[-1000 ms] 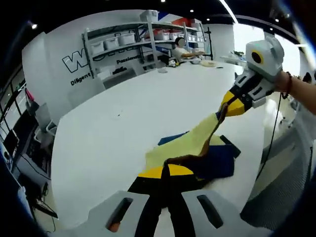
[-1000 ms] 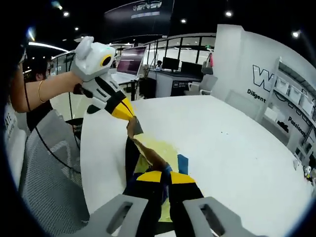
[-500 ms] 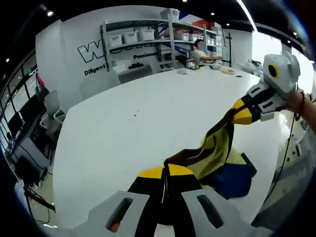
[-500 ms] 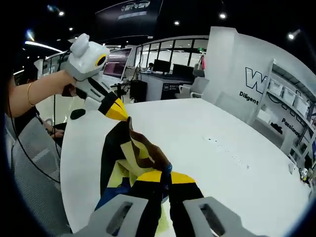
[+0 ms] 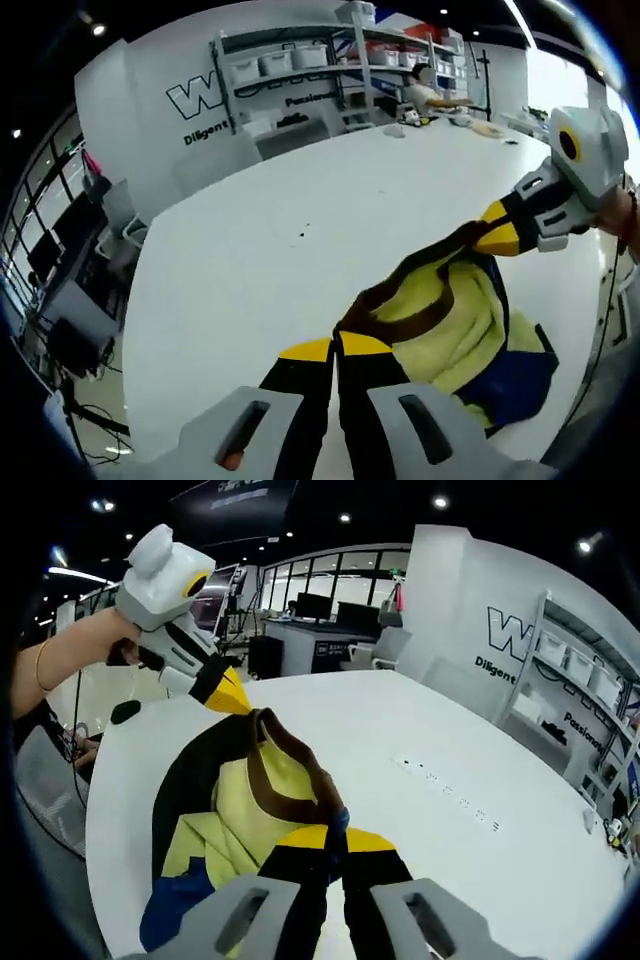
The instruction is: Fold the garment on the visible template until the final outline fits inside the template.
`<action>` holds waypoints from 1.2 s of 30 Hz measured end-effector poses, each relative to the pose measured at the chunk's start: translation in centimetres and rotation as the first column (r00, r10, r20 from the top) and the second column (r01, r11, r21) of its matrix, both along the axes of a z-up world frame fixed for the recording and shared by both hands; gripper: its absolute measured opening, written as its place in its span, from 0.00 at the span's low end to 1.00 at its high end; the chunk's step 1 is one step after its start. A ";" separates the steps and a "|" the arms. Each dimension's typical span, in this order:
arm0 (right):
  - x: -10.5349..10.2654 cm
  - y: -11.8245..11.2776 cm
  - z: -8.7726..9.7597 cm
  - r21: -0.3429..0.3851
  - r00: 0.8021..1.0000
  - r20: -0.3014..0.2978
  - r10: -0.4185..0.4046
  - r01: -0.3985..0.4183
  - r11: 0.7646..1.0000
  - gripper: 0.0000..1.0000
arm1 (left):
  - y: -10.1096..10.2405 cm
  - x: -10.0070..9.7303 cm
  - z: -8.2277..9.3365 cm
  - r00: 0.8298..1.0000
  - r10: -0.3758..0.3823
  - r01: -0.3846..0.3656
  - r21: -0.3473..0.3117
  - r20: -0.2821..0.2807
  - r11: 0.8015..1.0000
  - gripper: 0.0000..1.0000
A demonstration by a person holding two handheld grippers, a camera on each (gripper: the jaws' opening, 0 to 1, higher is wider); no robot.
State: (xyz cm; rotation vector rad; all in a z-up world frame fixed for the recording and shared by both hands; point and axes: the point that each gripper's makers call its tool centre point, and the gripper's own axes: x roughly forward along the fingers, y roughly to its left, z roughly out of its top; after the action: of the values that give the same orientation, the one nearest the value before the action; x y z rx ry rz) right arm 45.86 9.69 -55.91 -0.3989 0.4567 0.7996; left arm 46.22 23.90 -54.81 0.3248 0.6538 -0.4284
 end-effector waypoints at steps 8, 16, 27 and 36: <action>2.6 0.2 -1.9 -0.008 1.000 -0.020 -0.015 0.015 1.000 0.00 | 0.2 2.6 -1.8 1.000 -0.001 0.002 0.010 -0.023 1.000 0.03; 5.0 0.7 -3.2 -0.023 1.000 -0.022 -0.018 0.018 1.000 0.00 | 0.9 5.3 -3.9 0.999 0.031 -0.030 0.026 -0.035 0.999 0.03; 7.2 1.1 -6.6 -0.047 0.997 -0.072 -0.028 0.025 0.999 0.00 | 0.8 6.8 -6.9 0.996 0.044 -0.040 0.050 -0.072 0.998 0.03; 8.5 -0.4 -8.1 -0.022 0.982 -0.107 -0.156 0.154 0.988 0.02 | 1.1 6.1 -7.0 0.995 0.076 -0.077 -0.007 -0.072 0.997 0.05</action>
State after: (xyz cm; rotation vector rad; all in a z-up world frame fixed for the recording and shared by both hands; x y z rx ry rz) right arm 54.34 9.27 -64.04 -0.3292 0.5874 0.6690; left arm 52.29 24.96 -61.83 0.2750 0.7312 -0.3713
